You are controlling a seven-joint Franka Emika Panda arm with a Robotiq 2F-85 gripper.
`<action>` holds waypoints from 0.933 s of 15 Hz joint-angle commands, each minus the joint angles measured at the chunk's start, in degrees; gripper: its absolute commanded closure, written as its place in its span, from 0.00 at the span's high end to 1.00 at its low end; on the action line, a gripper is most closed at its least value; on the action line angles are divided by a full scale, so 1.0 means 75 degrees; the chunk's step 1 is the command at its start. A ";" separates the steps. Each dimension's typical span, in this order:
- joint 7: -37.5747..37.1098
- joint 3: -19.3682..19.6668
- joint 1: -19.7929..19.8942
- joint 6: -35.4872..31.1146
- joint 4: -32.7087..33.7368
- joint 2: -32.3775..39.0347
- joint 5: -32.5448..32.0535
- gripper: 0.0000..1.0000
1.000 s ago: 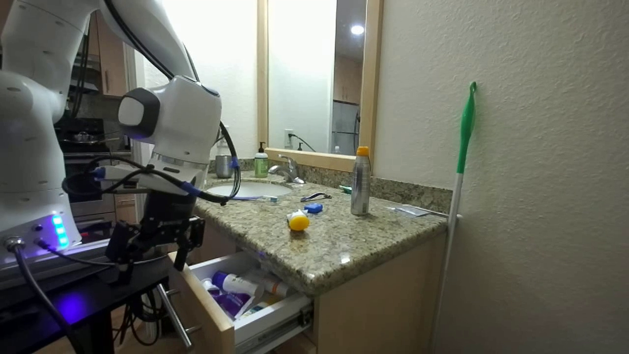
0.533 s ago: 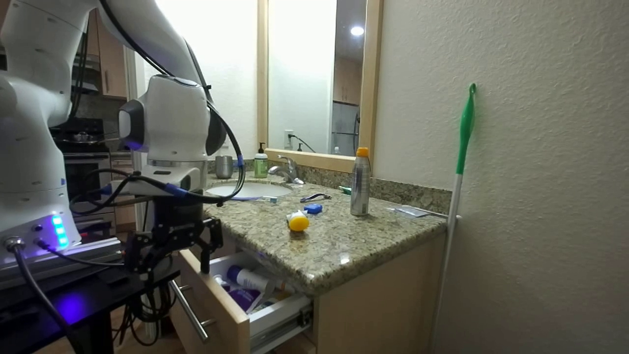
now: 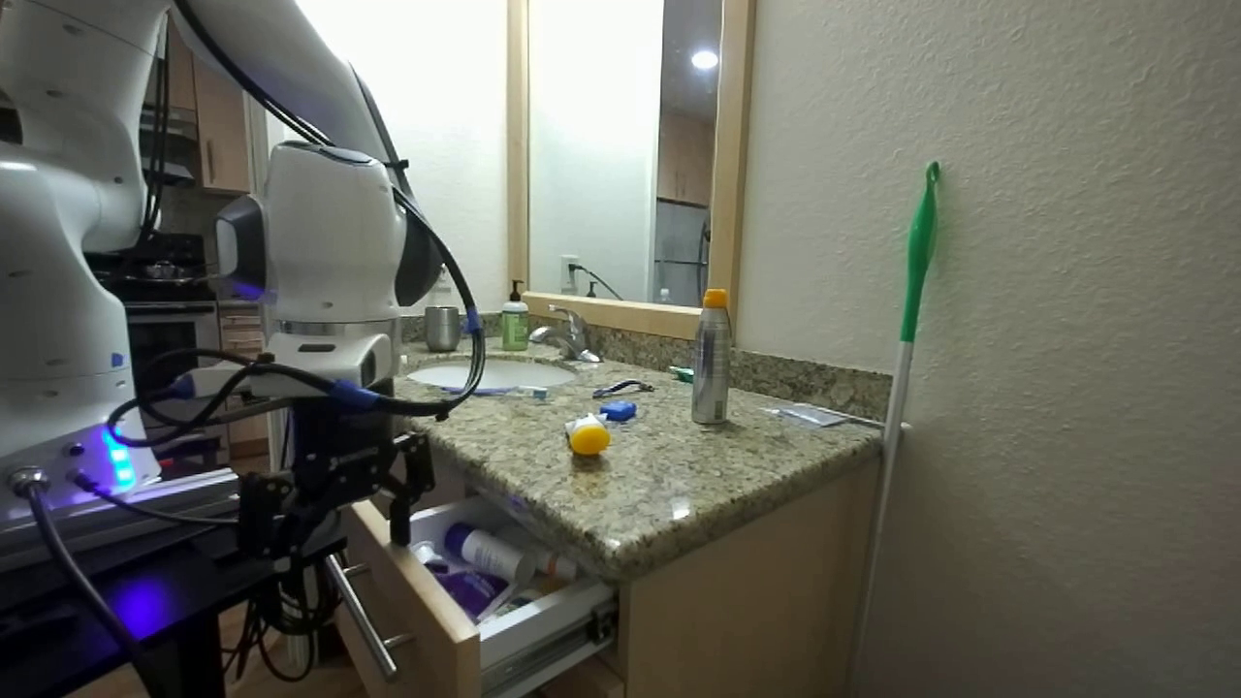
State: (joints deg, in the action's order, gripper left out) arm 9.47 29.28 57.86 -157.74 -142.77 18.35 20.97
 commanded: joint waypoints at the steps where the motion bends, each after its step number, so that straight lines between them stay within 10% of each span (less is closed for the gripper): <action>1: 0.1089 0.0036 0.0823 0.0543 0.0172 0.0144 -0.1191 1.00; 5: 0.1800 0.0059 0.1281 0.0509 0.0349 0.0215 -0.2464 1.00; 14: 0.0171 -0.0812 0.1026 -0.0465 0.0495 0.0847 -0.1982 1.00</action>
State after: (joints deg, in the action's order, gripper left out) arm 15.18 26.45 65.52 -155.18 -140.26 18.65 3.18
